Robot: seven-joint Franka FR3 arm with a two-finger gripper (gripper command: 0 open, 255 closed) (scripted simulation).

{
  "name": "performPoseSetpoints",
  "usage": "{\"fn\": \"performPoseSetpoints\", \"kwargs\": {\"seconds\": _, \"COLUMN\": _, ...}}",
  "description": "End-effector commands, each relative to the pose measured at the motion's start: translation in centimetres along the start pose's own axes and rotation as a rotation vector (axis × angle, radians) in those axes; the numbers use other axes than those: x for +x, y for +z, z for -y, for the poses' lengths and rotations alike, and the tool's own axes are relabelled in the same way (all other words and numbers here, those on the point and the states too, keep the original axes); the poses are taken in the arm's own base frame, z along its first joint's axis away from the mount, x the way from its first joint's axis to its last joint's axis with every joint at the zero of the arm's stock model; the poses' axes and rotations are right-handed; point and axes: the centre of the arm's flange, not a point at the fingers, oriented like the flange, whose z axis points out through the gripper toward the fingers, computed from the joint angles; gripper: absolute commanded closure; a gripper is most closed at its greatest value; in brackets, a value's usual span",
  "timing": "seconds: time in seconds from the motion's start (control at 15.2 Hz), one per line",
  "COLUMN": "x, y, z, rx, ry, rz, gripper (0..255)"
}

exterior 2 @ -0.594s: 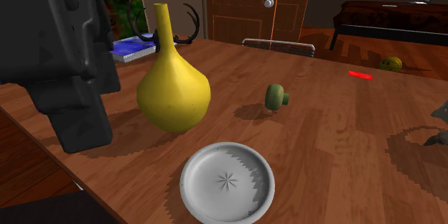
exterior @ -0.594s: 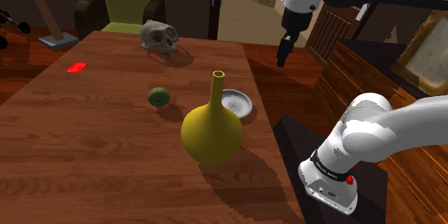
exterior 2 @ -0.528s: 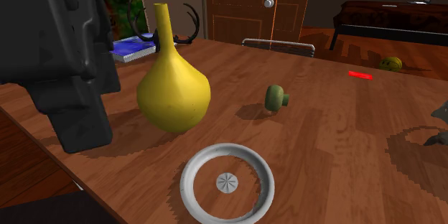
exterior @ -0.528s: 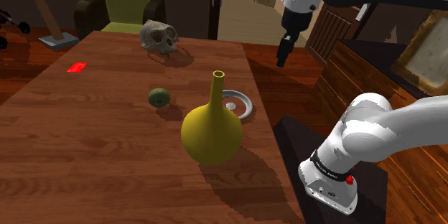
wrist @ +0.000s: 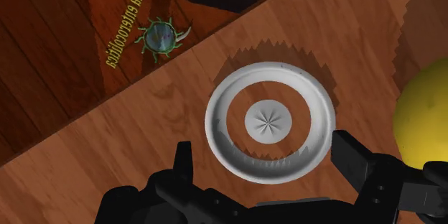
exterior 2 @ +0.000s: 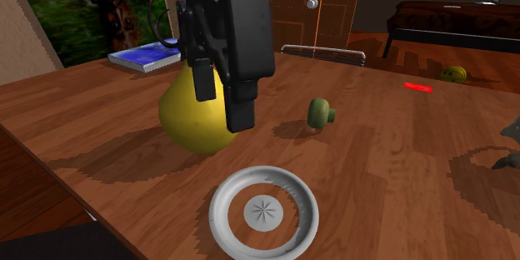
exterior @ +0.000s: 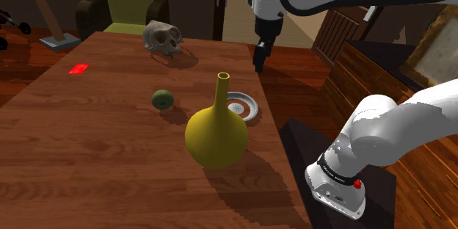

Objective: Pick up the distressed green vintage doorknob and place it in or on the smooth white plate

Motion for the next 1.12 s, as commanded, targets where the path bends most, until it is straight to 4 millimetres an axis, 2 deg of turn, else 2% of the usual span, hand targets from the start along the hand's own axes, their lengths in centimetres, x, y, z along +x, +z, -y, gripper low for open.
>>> {"fn": "performPoseSetpoints", "kwargs": {"seconds": 0.0, "x": 3.0, "y": 0.6, "z": 0.7, "rx": -0.006, "ry": -0.029, "rz": 0.005, "gripper": 0}}
{"fn": "performPoseSetpoints", "kwargs": {"seconds": 0.53, "x": 12.6, "y": 2.8, "z": 5.5, "rx": -0.032, "ry": -0.140, "rz": 0.025, "gripper": 0}}
{"fn": "performPoseSetpoints", "kwargs": {"seconds": 1.06, "x": 21.6, "y": 5.3, "z": 11.2, "rx": -0.059, "ry": -0.250, "rz": 0.045, "gripper": 0}}
